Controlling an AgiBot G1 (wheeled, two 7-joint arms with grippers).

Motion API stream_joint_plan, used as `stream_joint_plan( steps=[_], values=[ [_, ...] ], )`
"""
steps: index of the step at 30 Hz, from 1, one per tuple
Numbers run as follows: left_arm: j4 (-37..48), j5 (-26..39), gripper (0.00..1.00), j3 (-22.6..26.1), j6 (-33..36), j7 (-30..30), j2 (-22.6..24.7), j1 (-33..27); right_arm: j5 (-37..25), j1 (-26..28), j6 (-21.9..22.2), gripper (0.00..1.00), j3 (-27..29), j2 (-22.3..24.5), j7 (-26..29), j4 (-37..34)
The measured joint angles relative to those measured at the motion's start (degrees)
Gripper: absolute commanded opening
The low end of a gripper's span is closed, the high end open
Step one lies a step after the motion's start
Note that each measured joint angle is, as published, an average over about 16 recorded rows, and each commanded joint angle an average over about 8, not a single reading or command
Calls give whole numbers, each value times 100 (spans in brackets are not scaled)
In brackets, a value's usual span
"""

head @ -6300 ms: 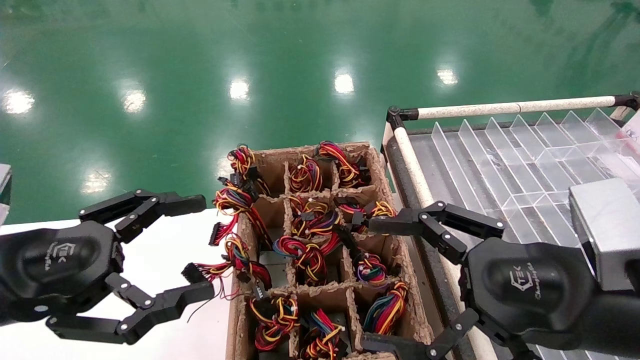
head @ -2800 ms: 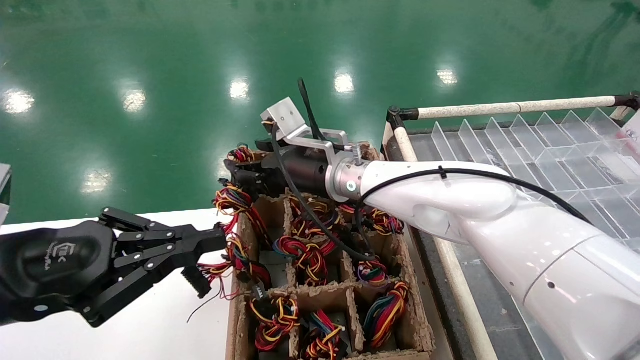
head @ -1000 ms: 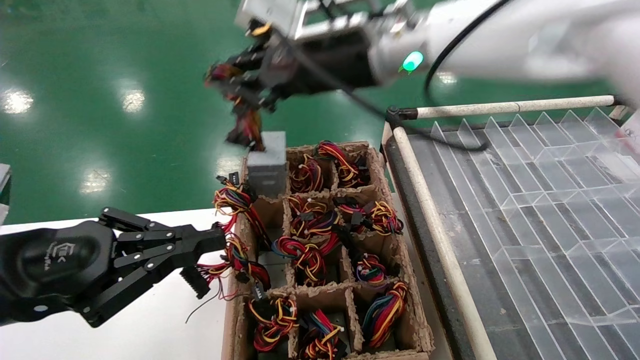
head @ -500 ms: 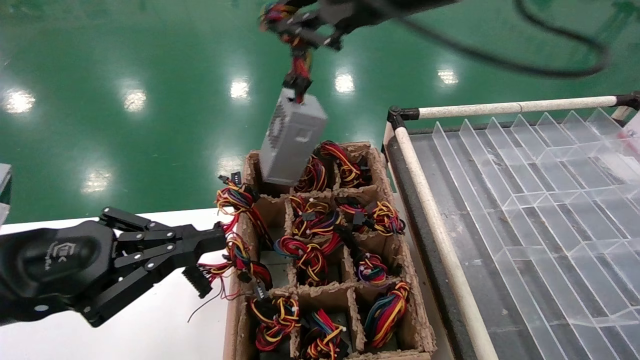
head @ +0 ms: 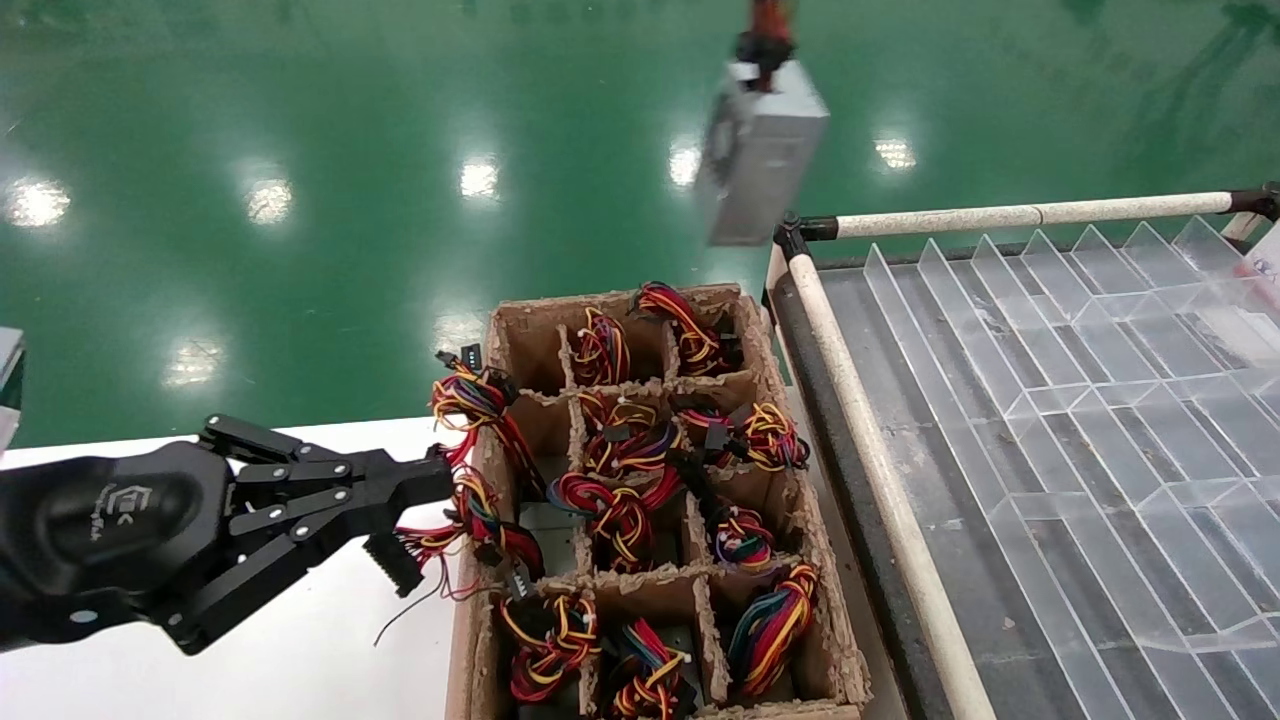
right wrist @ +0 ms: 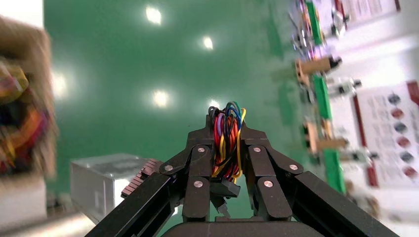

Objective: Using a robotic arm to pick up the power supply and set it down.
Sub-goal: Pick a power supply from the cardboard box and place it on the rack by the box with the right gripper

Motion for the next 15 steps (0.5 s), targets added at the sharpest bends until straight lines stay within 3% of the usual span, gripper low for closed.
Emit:
stream_joint_plan(
  steps=[15],
  values=[
    [0, 0, 0, 0, 0, 0, 0, 0, -704, -146, 265, 0, -472, 105, 41, -675]
  ],
)
